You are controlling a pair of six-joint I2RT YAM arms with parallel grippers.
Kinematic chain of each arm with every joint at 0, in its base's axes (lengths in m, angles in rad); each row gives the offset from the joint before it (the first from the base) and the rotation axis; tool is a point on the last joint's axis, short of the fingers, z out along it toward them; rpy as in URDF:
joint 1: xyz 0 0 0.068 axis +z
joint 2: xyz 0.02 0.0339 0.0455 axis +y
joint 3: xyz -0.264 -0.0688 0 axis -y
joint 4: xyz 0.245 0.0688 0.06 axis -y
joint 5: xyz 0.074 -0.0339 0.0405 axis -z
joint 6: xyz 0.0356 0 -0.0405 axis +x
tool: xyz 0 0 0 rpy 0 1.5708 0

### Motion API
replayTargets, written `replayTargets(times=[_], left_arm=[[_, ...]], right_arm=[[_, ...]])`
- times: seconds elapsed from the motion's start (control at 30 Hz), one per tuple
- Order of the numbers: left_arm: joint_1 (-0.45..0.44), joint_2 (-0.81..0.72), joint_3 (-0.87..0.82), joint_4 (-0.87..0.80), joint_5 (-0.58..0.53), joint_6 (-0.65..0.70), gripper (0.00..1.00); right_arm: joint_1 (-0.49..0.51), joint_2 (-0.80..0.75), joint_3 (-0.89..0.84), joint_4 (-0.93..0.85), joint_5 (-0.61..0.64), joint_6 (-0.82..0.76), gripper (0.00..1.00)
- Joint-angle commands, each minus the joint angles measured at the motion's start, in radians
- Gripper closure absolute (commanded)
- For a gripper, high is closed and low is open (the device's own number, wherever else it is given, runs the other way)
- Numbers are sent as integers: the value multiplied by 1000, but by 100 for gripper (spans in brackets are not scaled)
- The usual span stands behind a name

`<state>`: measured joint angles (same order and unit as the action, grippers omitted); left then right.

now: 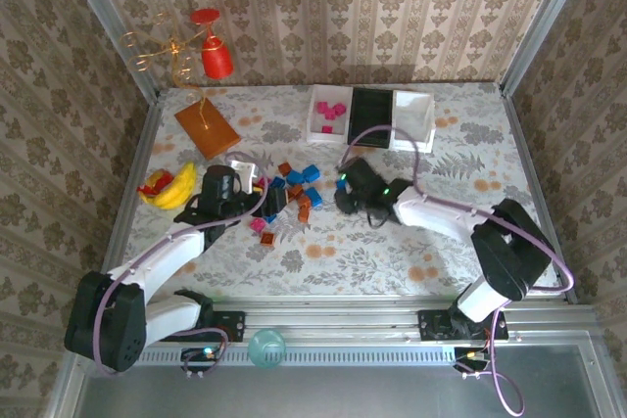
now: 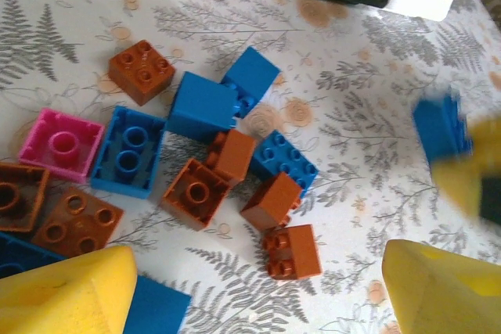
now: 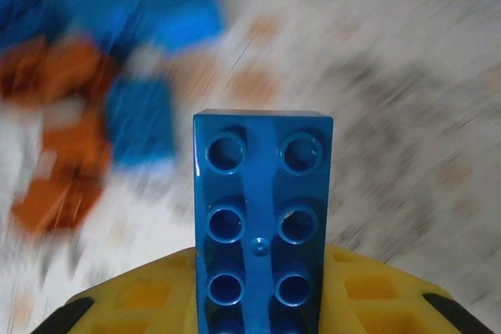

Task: Sort the legos into containers by color
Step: Pick up the lego from the bottom-center of the table, then place the lego in the container.

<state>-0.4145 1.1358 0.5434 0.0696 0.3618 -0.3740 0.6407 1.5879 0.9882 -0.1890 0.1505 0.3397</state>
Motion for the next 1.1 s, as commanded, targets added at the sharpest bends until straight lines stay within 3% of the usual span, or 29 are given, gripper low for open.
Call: replayTargets(times=[0.0, 0.1, 0.37, 0.47, 0.6, 0.7, 0.8, 0.9, 1.07], left_arm=[[-36, -28, 18, 52, 35, -56, 17], [-91, -42, 48, 26, 6, -64, 17], [-110, -55, 116, -8, -45, -69, 16], [-112, -30, 141, -23, -70, -56, 16], [-110, 1, 153, -30, -92, -34, 16], [-104, 14, 146, -43, -136, -8, 15], [-84, 19, 120, -43, -170, 13, 15], [-27, 19, 77, -20, -169, 8, 15], [57, 3, 4, 43, -125, -20, 15]], right_arm=[[-110, 50, 86, 148, 34, 66, 71], [-172, 157, 212, 148, 77, 68, 71], [-270, 478, 580, 73, 168, 56, 67], [-286, 584, 734, 8, 209, 21, 62], [-294, 610, 825, -26, 211, -36, 48], [-289, 512, 775, -22, 163, -75, 36], [-244, 330, 588, 38, 96, -124, 28], [-148, 120, 330, 89, 46, -147, 23], [19, -70, 17, 160, -39, -147, 16]])
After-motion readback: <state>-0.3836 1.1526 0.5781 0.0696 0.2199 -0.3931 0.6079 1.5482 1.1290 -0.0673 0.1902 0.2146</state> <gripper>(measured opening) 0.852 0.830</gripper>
